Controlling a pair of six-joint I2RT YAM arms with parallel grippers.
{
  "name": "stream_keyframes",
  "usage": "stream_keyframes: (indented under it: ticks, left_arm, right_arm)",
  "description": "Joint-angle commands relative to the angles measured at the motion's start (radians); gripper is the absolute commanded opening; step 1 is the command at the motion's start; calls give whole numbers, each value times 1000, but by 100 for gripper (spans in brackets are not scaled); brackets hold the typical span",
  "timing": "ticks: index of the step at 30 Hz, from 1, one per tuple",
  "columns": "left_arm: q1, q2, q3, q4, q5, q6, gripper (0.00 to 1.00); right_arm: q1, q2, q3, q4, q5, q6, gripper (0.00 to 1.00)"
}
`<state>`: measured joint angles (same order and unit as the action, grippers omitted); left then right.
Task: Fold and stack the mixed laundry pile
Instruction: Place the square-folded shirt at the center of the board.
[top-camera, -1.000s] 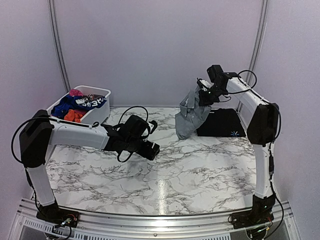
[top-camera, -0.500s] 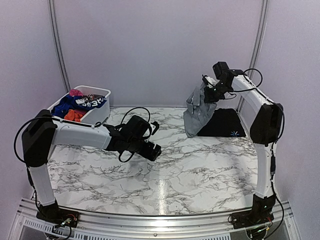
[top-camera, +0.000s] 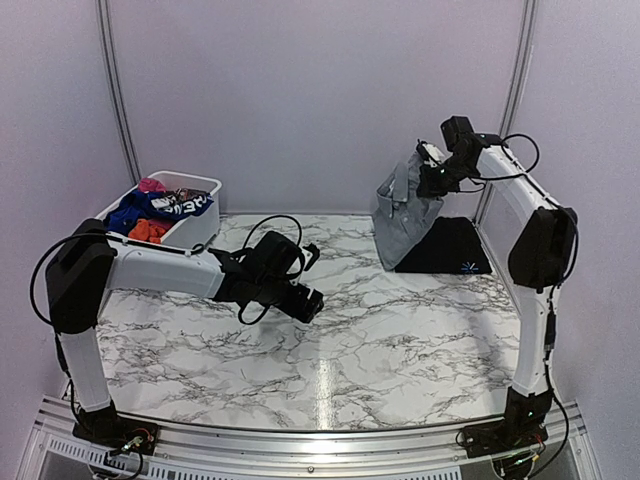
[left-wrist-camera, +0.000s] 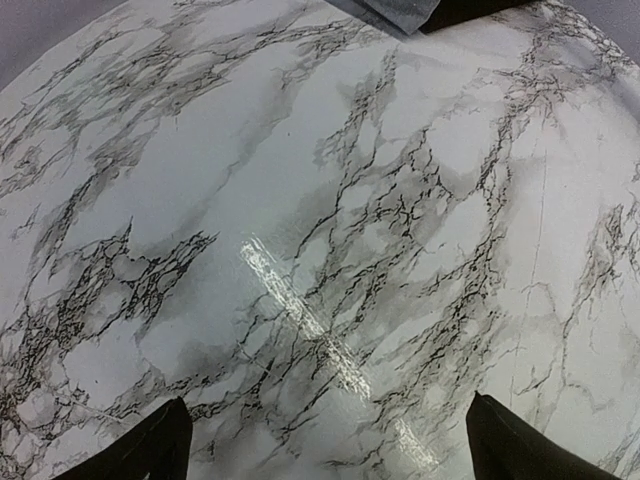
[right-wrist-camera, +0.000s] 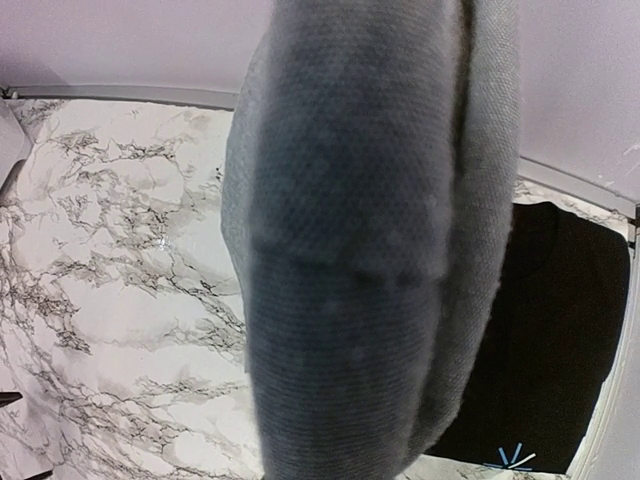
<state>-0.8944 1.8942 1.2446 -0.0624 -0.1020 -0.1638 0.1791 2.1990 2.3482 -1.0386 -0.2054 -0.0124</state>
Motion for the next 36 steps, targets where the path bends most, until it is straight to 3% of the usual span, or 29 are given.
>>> stream_keyframes:
  ticks: [1, 9, 27, 30, 34, 36]
  left_arm:
    - [3, 22, 28, -28, 5, 16, 99]
    - [6, 22, 40, -49, -10, 36, 99]
    - [31, 37, 71, -83, 22, 32, 99]
    - [38, 42, 72, -86, 26, 30, 99]
    - [43, 42, 70, -89, 27, 21, 99]
    - [48, 41, 67, -89, 22, 14, 99]
  right_arm:
    - [-54, -22, 21, 50, -54, -12, 0]
    - [-110, 53, -36, 84, -77, -65, 0]
    - [-259, 192, -144, 197, 36, -212, 0]
    - [-270, 234, -123, 214, 67, -212, 10]
    - [-273, 268, -73, 240, 240, -185, 46]
    - [-274, 259, -56, 243, 339, -169, 58]
